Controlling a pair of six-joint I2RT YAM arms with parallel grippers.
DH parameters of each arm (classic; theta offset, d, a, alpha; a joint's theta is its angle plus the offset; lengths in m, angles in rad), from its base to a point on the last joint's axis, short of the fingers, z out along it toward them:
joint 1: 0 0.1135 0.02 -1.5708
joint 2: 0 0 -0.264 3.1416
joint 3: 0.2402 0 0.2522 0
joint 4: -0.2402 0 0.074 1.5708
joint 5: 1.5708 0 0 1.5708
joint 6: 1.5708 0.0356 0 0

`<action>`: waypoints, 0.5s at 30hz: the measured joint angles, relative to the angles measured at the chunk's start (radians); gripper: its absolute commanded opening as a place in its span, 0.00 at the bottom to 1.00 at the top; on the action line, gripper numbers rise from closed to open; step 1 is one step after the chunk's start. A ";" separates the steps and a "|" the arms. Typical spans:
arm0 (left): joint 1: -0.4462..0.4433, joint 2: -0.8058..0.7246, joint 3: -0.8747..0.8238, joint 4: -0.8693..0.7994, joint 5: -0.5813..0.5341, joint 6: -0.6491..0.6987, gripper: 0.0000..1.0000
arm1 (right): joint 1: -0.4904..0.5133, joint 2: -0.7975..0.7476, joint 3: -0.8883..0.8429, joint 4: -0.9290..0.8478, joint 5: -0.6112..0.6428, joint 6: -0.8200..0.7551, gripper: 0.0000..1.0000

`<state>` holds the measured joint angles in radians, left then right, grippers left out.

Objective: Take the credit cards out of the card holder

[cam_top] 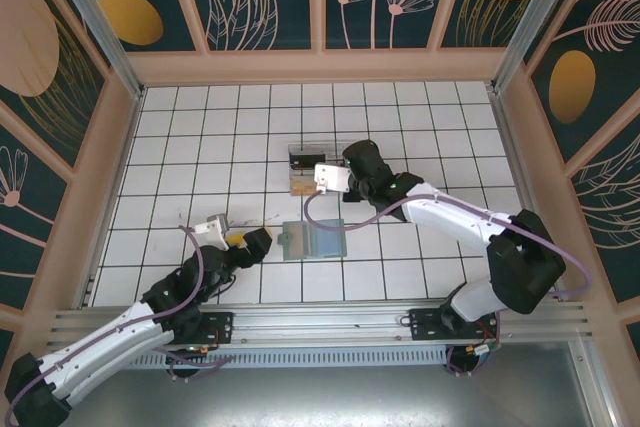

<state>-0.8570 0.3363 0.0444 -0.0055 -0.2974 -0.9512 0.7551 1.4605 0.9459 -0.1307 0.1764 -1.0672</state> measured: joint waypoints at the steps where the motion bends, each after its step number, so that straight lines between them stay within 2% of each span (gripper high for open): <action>1: 0.000 0.000 0.000 0.000 0.000 0.000 0.99 | 0.000 0.002 -0.012 0.000 -0.002 0.000 0.00; 15: 0.000 -0.037 -0.005 -0.025 0.000 0.000 0.99 | -0.019 0.101 0.010 0.024 0.017 0.000 0.00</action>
<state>-0.8570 0.2989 0.0399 -0.0303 -0.2974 -0.9516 0.7361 1.5612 0.9558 -0.1070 0.1932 -1.0672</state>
